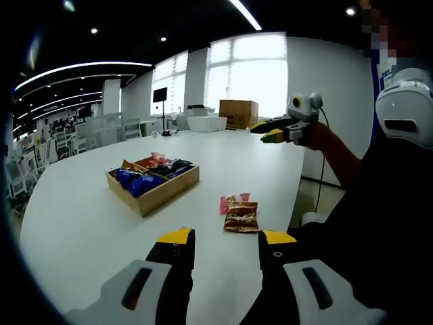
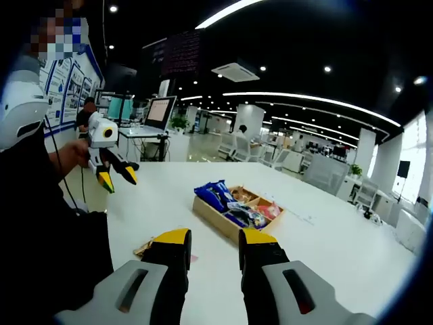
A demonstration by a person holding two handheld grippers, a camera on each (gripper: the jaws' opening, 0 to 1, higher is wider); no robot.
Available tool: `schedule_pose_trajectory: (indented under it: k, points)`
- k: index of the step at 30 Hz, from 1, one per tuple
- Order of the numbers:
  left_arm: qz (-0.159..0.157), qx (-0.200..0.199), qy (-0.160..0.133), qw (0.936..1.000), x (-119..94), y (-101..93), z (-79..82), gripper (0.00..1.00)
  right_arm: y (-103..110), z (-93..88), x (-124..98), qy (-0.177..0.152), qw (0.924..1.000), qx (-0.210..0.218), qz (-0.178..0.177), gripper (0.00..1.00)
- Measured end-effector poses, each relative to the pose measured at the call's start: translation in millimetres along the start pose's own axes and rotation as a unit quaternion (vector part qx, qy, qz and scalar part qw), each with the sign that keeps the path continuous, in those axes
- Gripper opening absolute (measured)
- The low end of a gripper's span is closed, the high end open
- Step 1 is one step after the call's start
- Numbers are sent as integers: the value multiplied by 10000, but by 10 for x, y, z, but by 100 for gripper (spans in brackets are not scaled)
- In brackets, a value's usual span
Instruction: Pick up the scattered marshmallows, QQ candies, Oreo cookies, and mixed nuts on the table and sort them into separate containers
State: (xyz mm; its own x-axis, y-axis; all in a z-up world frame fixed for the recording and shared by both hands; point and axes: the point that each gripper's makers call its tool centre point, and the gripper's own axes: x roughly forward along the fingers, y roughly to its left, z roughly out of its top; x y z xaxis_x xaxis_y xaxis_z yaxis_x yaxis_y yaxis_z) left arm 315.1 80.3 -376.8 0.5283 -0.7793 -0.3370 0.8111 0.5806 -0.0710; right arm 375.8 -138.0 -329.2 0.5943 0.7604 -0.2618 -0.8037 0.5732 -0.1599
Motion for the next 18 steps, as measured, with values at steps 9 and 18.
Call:
schedule_pose_trajectory:
  k: [9, 18]
  points:
    - [-49, -47, -2, 10000, 21, -3, -3, 42, 231, -278, -160, 109, 9997, 212, 13, 25]
    - [-268, 35, -405, 9988, 57, -78, 175, 27, 198, -344, -152, 193, 9994, 279, -12, 25]
